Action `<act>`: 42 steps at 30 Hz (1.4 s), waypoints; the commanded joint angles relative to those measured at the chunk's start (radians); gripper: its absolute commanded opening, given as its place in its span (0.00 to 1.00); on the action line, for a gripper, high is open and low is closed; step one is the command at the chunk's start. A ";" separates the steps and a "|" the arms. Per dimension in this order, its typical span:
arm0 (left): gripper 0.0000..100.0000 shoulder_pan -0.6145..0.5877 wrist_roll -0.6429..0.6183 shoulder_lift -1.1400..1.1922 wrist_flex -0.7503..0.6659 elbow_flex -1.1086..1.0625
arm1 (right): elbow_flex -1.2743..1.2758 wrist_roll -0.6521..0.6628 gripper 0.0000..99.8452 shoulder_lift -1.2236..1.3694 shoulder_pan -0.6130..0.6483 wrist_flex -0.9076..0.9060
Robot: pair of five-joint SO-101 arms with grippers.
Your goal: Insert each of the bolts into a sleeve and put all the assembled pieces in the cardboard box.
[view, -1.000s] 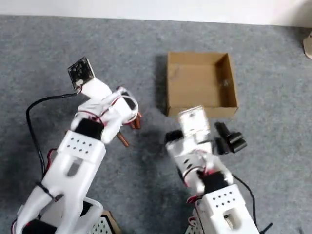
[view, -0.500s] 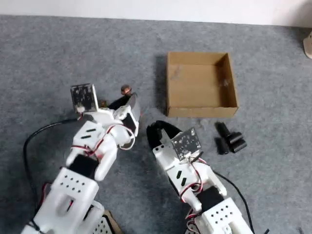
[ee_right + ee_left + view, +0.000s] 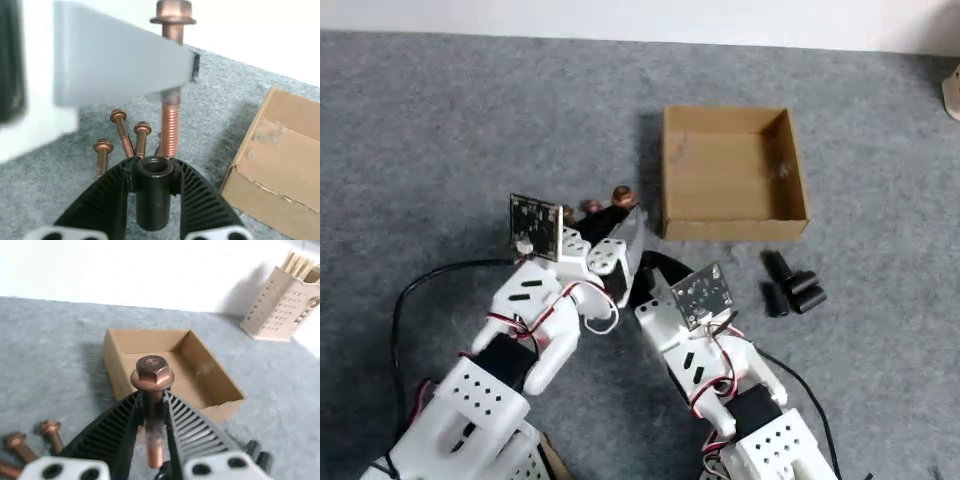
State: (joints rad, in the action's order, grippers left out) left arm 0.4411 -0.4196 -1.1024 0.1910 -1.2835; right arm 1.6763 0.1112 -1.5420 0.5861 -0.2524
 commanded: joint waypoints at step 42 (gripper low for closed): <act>0.01 0.088 -0.051 -0.252 0.112 -0.010 | 0.127 0.011 0.01 -0.019 -0.041 0.099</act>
State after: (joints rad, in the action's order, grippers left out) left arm 0.5117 -0.4687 -1.3295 0.3015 -1.2973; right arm 1.6763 0.1112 -1.5436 0.5585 -0.1803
